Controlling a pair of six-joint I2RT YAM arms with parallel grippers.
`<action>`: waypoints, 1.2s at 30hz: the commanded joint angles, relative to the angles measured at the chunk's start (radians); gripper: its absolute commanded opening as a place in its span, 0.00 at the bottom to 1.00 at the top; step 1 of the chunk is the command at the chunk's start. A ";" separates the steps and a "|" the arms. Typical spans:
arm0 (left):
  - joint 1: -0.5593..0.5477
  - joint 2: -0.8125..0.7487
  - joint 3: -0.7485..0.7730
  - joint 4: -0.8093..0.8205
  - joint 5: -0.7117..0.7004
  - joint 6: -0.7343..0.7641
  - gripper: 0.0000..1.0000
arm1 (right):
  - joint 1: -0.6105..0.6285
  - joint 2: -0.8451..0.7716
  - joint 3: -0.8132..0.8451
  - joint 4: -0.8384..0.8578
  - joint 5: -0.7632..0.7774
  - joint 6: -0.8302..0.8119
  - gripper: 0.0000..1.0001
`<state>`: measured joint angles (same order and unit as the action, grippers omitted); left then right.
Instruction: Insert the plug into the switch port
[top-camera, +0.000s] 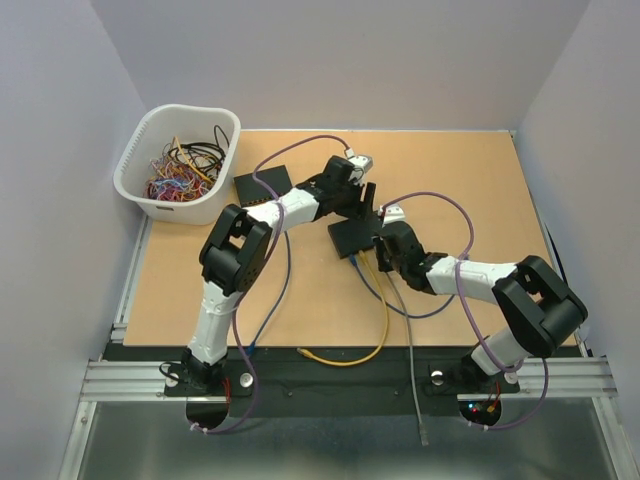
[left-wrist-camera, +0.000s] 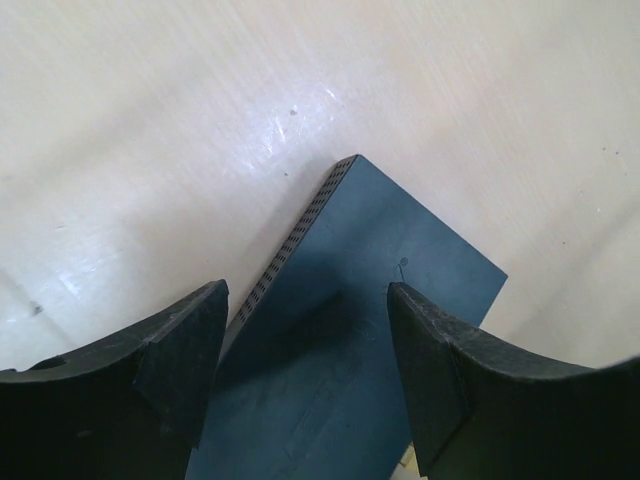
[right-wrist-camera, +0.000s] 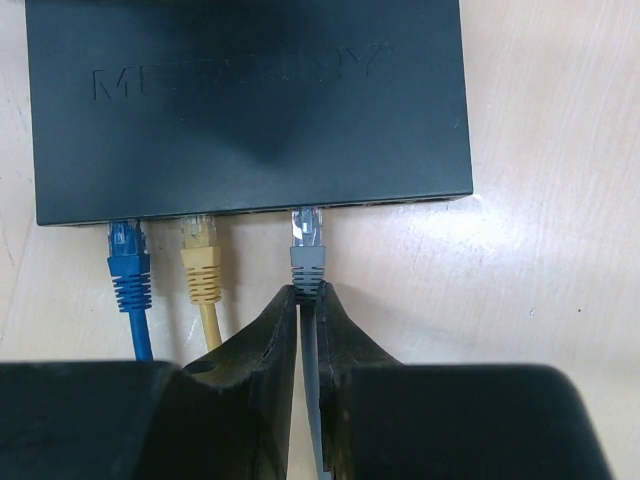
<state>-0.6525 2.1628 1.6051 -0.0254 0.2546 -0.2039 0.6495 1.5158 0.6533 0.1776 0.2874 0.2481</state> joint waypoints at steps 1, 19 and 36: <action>0.020 -0.083 0.096 -0.054 -0.063 0.011 0.76 | 0.009 -0.009 0.000 0.100 -0.014 0.033 0.01; 0.031 -0.615 -0.373 -0.022 -0.245 -0.065 0.76 | 0.012 0.254 0.254 0.033 0.055 0.200 0.00; 0.030 -0.971 -0.662 -0.061 -0.296 -0.134 0.76 | -0.027 0.596 0.752 -0.173 0.219 0.332 0.00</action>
<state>-0.6205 1.2533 0.9623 -0.0883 -0.0135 -0.3264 0.6476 2.0769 1.3342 0.0509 0.4431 0.5152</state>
